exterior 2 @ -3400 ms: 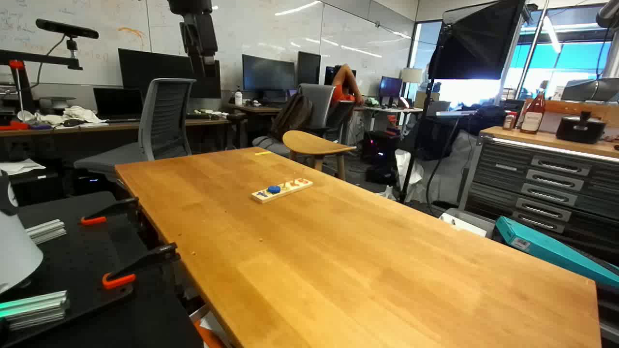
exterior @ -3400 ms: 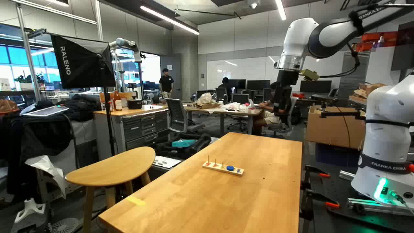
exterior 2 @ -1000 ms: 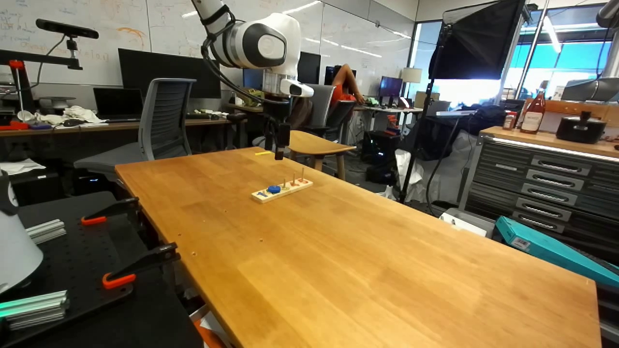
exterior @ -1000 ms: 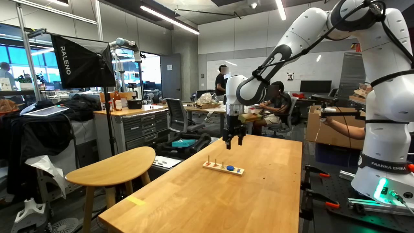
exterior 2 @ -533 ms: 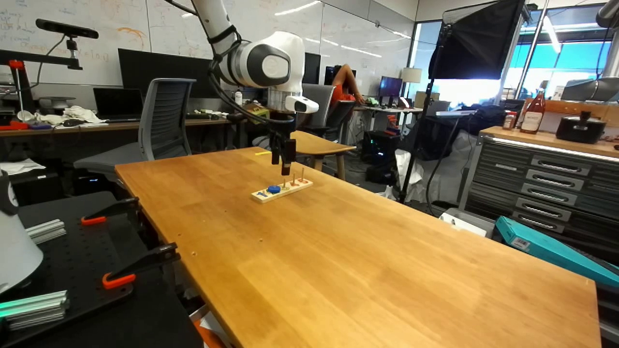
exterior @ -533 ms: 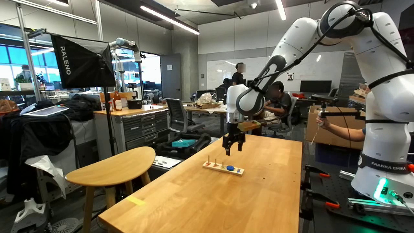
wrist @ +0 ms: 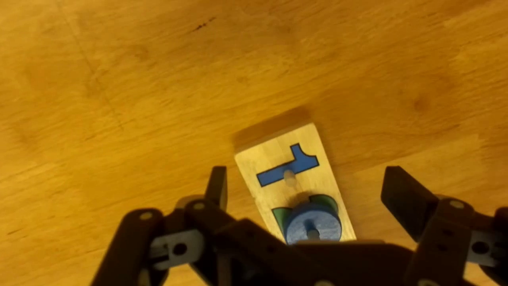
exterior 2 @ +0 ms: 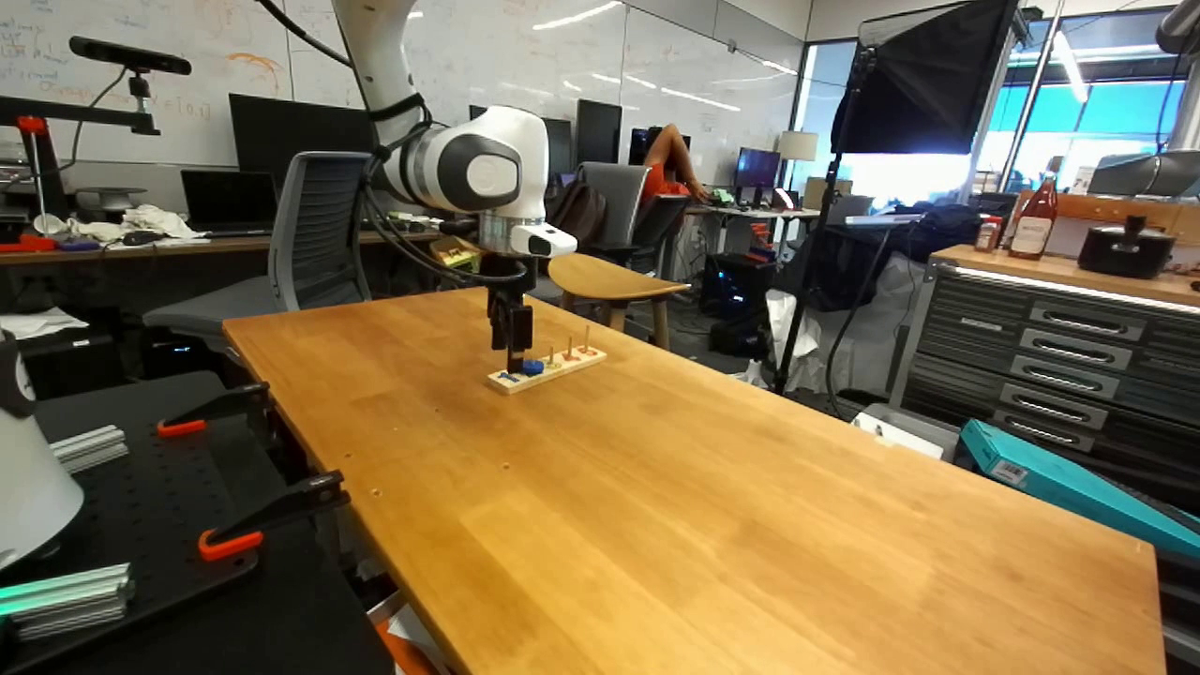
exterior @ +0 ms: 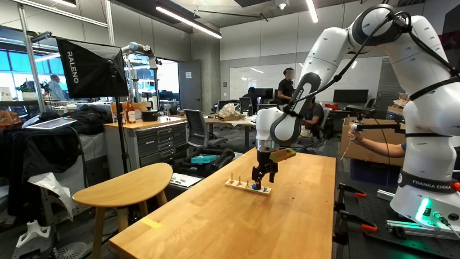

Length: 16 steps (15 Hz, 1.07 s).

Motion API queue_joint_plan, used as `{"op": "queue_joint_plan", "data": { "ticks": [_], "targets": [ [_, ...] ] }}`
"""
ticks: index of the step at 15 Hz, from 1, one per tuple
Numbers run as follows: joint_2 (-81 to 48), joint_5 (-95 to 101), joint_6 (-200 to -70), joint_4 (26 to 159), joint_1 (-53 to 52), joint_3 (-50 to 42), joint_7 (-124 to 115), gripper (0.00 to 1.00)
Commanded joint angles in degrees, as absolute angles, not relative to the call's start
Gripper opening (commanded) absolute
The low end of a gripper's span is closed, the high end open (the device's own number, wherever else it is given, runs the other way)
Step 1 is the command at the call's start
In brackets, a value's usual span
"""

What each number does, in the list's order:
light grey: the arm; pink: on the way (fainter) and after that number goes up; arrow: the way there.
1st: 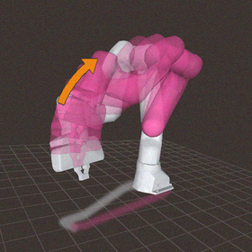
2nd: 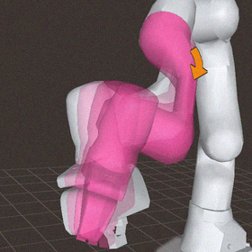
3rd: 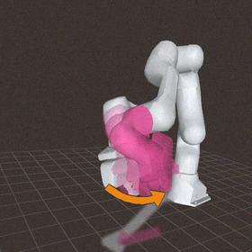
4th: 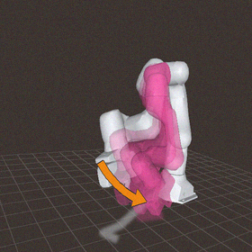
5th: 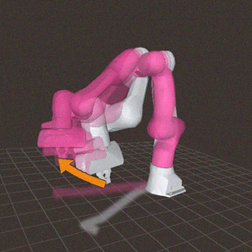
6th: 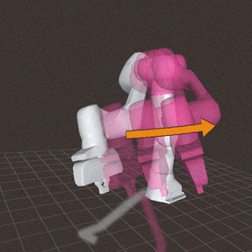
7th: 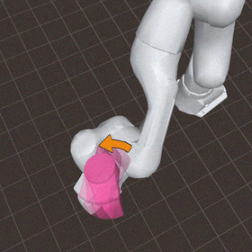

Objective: Remove the disc from the wooden rack and put it on the table

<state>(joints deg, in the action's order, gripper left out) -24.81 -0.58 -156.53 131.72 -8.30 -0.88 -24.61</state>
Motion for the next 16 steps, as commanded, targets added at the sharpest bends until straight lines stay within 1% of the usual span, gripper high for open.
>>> {"op": "queue_joint_plan", "data": {
  "ticks": [1, 13, 14, 15, 16],
  "targets": [
    [-26.49, -1.22, -159.56, 130.67, -10.13, -2.66, -26.46, 1.00],
    [-31.80, -2.48, -159.90, 123.94, -10.50, -4.13, -28.17, 1.00],
    [-32.29, -2.40, -160.02, 123.46, -10.61, -4.21, -28.22, 0.75],
    [-32.64, -2.42, -160.04, 123.10, -10.65, -4.17, -28.15, 0.74],
    [-32.93, -2.46, -160.01, 122.75, -10.71, -4.16, -28.11, 0.66]
  ]
}}
